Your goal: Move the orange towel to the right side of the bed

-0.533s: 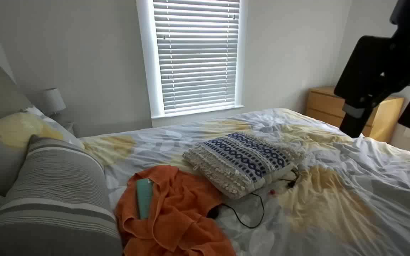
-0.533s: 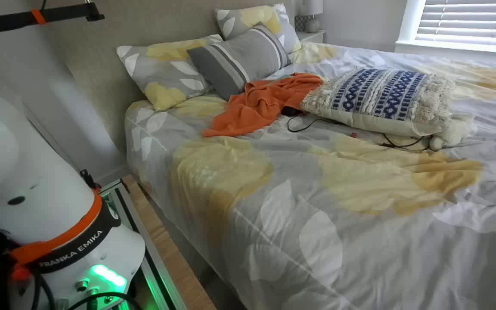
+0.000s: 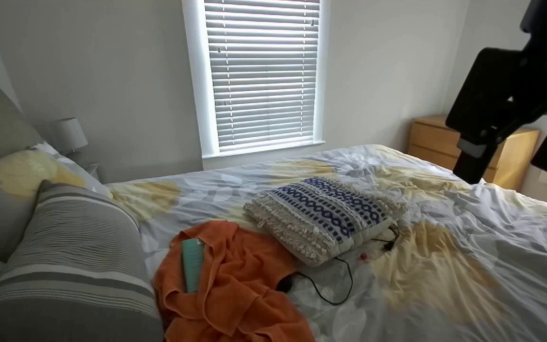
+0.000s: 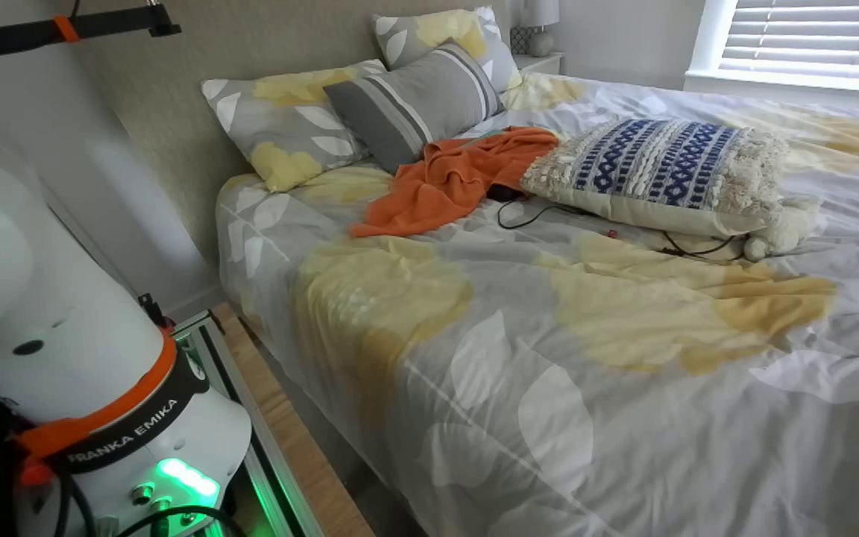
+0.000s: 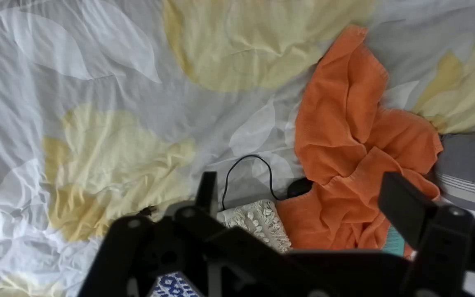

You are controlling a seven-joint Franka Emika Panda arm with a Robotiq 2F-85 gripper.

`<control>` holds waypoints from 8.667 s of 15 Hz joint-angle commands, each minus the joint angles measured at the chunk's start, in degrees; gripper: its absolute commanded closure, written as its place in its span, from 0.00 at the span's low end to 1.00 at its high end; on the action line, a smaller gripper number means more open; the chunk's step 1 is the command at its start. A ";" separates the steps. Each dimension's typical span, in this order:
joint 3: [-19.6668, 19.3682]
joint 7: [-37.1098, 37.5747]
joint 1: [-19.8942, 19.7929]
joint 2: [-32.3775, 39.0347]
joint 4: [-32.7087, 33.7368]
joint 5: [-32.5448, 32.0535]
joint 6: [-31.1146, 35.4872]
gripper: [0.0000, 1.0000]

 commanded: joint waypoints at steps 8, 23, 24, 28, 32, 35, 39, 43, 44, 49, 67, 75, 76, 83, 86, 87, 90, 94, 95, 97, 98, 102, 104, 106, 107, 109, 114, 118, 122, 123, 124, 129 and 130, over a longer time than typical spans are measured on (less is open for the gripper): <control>-14.51 -26.23 4.37 3.22 -5.09 17.33 2.19 0.00; -16.64 -50.36 3.20 21.92 -12.39 22.84 21.22 0.00; -16.63 -50.40 3.23 21.80 -12.26 22.88 21.31 0.00; -16.75 -50.36 3.36 20.76 -12.13 22.86 21.30 0.00; -16.67 -50.85 3.54 22.01 -11.59 23.12 21.90 0.00; -16.58 -54.39 4.16 28.44 -9.00 25.81 23.53 0.00; -14.93 -64.45 3.04 39.33 -4.78 32.49 31.51 0.00; -9.33 -75.46 -0.11 49.73 2.70 44.54 37.22 0.00; -7.94 -77.10 -0.66 52.08 4.91 46.08 37.81 0.00; -3.55 -80.14 -1.59 62.20 15.68 46.71 37.24 0.00; 1.25 -78.81 -1.18 74.38 28.74 44.31 37.28 0.00; 0.09 -77.45 1.36 77.53 31.72 41.11 38.80 0.00; -0.48 -75.83 2.20 77.74 31.69 39.65 39.07 0.00; -0.45 -64.83 4.83 81.13 32.46 25.00 43.95 0.26; 0.05 -59.93 4.62 82.58 33.08 18.49 46.76 0.50; 0.18 -58.44 4.42 82.95 33.37 16.53 47.38 0.58; 0.30 -54.28 4.04 83.45 33.93 11.67 48.73 0.80; 0.62 -48.32 3.01 81.37 33.54 7.83 47.21 1.00; 1.00 -47.25 2.30 80.39 33.17 7.66 46.34 1.00; 2.07 -46.15 0.60 77.55 31.41 8.00 45.65 0.98; 2.99 -46.09 -0.43 75.93 30.35 8.50 45.53 0.98; 7.20 -46.57 -5.74 65.87 24.23 11.43 42.81 0.98; 8.52 -46.96 -8.06 60.72 21.49 13.71 41.30 0.98; 9.37 -47.82 -10.28 54.90 18.45 17.47 40.32 0.98; 9.30 -48.16 -11.02 51.82 16.88 19.53 40.99 0.98; 8.58 -48.67 -12.07 46.39 14.23 24.17 43.04 0.98; 4.25 -52.47 -12.85 33.53 8.25 39.07 49.66 0.98; 3.98 -58.31 -17.63 25.26 5.24 51.25 52.87 0.98; 0.18 -66.77 -18.10 17.35 3.19 64.62 53.35 0.98; -0.77 -68.87 -17.95 15.33 2.47 67.44 53.80 0.98; -1.71 -70.65 -17.88 13.69 2.02 69.59 54.02 0.98; -6.05 -75.30 -19.40 9.68 -0.32 74.82 60.66 0.98; -7.25 -76.89 -19.93 10.14 -0.44 75.46 62.52 0.98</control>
